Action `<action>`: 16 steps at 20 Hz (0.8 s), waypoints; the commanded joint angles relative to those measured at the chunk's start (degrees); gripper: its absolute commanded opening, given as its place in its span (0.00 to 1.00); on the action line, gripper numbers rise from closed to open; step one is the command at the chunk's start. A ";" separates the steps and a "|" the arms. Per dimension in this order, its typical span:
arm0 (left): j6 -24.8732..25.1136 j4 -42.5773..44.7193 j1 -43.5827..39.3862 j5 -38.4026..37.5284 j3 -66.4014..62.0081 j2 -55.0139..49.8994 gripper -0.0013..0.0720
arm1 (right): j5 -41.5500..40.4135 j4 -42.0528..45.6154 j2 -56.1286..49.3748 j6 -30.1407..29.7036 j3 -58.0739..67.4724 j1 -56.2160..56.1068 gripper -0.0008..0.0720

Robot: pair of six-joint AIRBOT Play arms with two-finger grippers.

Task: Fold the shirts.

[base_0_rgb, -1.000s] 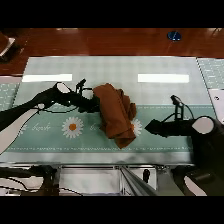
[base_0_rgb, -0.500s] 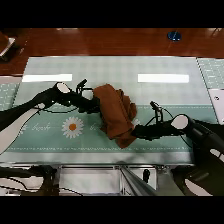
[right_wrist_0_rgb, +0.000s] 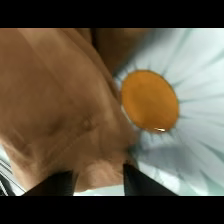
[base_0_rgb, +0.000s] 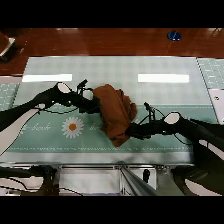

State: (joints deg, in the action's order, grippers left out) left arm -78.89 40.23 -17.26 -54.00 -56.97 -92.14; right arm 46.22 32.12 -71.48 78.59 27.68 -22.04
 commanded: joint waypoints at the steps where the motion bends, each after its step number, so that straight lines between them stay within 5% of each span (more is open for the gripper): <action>1: 0.02 -0.02 -0.04 -0.13 -0.04 0.00 0.05 | -1.07 0.11 -1.09 -1.75 1.44 0.04 0.57; 15: 0.02 -0.02 -0.04 -0.04 -0.04 0.00 0.05 | -2.16 -5.70 -9.33 -4.76 10.45 -6.56 0.57; 16: 0.02 -0.02 -0.04 -0.07 -0.04 0.00 0.05 | -2.49 -5.70 -10.56 -4.76 12.20 -8.00 0.50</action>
State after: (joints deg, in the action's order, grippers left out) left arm -78.87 40.18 -17.26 -54.04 -56.97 -92.14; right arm 44.05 27.16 -78.61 74.50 36.80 -26.57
